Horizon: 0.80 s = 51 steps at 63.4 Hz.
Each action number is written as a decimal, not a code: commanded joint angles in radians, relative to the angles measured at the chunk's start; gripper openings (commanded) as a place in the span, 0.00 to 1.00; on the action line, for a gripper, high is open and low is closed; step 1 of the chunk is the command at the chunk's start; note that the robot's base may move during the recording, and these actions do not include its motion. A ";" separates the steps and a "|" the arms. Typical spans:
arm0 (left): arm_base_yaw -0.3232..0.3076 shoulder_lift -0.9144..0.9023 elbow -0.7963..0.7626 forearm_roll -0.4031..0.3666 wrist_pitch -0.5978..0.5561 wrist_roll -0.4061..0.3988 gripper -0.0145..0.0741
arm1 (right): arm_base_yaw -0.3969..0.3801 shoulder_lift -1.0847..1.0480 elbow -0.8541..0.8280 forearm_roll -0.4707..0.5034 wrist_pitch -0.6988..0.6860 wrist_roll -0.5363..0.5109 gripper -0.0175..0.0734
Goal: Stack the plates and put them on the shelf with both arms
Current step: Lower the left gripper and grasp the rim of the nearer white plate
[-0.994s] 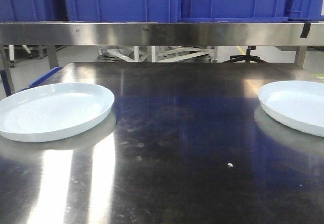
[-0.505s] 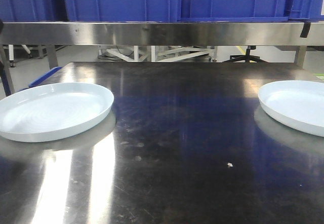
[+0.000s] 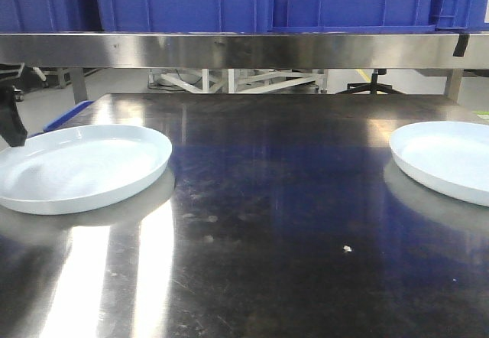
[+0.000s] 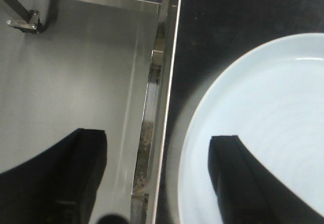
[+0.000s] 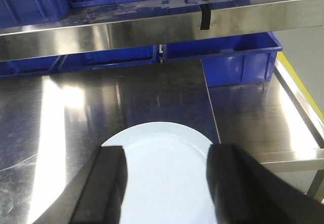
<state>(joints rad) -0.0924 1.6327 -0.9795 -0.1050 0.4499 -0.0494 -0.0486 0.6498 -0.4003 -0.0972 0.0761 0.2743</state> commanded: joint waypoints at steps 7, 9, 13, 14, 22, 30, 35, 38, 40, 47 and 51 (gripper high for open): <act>-0.004 0.005 -0.032 -0.011 -0.061 -0.007 0.71 | -0.006 0.002 -0.039 -0.015 -0.096 -0.012 0.71; -0.004 0.010 -0.032 -0.011 -0.061 -0.007 0.71 | -0.006 0.002 -0.039 -0.015 -0.096 -0.012 0.71; -0.004 0.021 -0.032 -0.011 -0.063 -0.007 0.71 | -0.006 0.002 -0.039 -0.015 -0.096 -0.012 0.71; -0.004 0.023 -0.032 -0.011 -0.063 -0.007 0.71 | -0.006 0.002 -0.039 -0.015 -0.096 -0.012 0.71; -0.004 0.046 -0.032 -0.011 -0.068 -0.007 0.71 | -0.006 0.002 -0.039 -0.015 -0.096 -0.012 0.71; -0.004 0.058 -0.032 -0.011 -0.068 -0.007 0.62 | -0.006 0.002 -0.039 -0.015 -0.096 -0.012 0.71; -0.004 0.056 -0.032 -0.011 -0.068 -0.007 0.40 | -0.006 0.002 -0.039 -0.015 -0.096 -0.012 0.71; -0.004 0.049 -0.032 -0.012 -0.068 -0.007 0.23 | -0.006 0.002 -0.039 -0.015 -0.096 -0.012 0.71; -0.004 0.043 -0.034 -0.012 -0.068 -0.007 0.27 | -0.006 0.002 -0.039 -0.015 -0.096 -0.012 0.71; -0.009 0.012 -0.053 -0.020 -0.051 -0.007 0.28 | -0.006 0.002 -0.039 -0.015 -0.096 -0.012 0.71; -0.018 -0.014 -0.075 -0.020 -0.043 -0.007 0.27 | -0.006 0.003 -0.039 -0.015 -0.096 -0.012 0.71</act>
<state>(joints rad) -0.0975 1.6931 -1.0053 -0.1224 0.4325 -0.0515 -0.0486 0.6498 -0.4003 -0.0976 0.0761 0.2736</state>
